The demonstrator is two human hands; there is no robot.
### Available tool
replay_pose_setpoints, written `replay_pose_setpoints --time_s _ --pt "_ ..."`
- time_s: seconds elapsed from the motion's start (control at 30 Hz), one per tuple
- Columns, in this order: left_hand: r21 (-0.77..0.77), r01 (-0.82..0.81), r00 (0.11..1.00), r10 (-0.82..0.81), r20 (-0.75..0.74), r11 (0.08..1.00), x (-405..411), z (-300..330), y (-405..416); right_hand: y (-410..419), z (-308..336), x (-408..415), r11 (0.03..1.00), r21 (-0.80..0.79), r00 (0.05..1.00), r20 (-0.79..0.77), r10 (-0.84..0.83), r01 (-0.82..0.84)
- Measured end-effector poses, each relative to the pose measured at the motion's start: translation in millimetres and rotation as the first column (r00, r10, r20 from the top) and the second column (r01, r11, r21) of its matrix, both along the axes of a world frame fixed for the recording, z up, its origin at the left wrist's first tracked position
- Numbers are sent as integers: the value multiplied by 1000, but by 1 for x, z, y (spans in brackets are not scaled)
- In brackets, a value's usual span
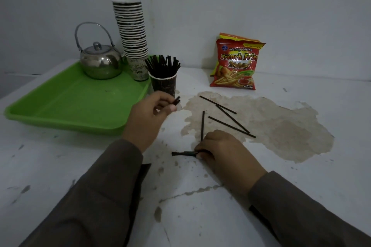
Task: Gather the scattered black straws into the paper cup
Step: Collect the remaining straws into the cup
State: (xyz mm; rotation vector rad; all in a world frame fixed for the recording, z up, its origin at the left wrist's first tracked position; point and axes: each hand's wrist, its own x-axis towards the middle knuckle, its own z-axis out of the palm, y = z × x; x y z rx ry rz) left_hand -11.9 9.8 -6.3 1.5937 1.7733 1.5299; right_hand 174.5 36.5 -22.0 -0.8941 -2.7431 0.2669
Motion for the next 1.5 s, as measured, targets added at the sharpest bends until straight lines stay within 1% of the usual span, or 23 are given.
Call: replay_pose_setpoints --time_s 0.07,0.13,0.2,0.27,0.33,0.4,0.5,0.57,0.63,0.7,0.77,0.8,0.87,0.97,1.03,1.07,1.17,1.23,1.3,1.37,1.5 --pt "79 15 981 -30 193 997 -1 6 -2 -3 -4 -1 998 63 998 61 10 -14" --pt "133 18 953 -57 297 991 1 10 -3 -4 -7 -3 988 149 992 122 23 -41" --pt "165 21 930 -80 360 986 4 12 -4 -9 -7 -7 975 216 986 164 15 -51" --pt "176 16 918 -85 388 984 5 12 -4 -13 -5 -10 952 306 982 186 -41 -18" --pt "186 5 916 -79 394 982 5 12 -4 -13 -5 -9 943 333 988 132 -78 29" --pt "209 -14 914 -72 400 978 3 12 -5 -9 -2 -7 964 262 997 39 -66 54" --pt "256 -50 905 -65 421 965 2 12 -5 1 11 -4 985 -28 964 -202 -172 170" --pt "280 -76 895 -58 442 957 3 11 -5 7 19 -1 958 -234 919 -315 -235 164" --pt "303 -92 883 -63 464 949 6 11 -5 12 28 -1 898 -433 853 -438 -283 75" --pt "313 -103 881 -59 469 944 10 8 -5 18 35 -4 776 -622 750 -562 -349 -105" --pt "317 -113 883 -51 467 942 16 4 -5 25 38 -11 664 -705 655 -628 -421 -250" --pt "317 -114 884 -50 466 941 18 2 -5 29 39 -16 637 -719 627 -639 -446 -280" --pt "323 -106 891 -54 450 940 22 -1 -4 37 40 -27 621 -725 587 -652 -480 -297" --pt "346 -127 887 -50 459 930 21 -2 0 49 47 -44 661 -693 521 -693 -498 -290" --pt "362 -214 859 -2 513 907 16 1 6 55 57 -57 719 -637 462 -745 -482 -277" --pt "370 -271 840 31 541 888 13 3 10 57 63 -64 759 -596 414 -779 -470 -261" --pt "434 -406 806 91 584 804 3 16 21 64 82 -86 885 -445 204 -887 -415 -139" --pt "502 -464 806 111 582 730 -4 29 28 65 92 -99 930 -361 58 -932 -358 -63" --pt "555 -503 799 112 591 663 -11 45 37 67 98 -110 951 -309 -55 -949 -309 -9" --pt "580 -528 784 93 614 620 -19 58 44 69 98 -118 953 -303 -127 -946 -300 5" --pt "623 -557 786 107 608 549 -30 67 54 78 91 -125 936 -349 -187 -917 -351 -46"
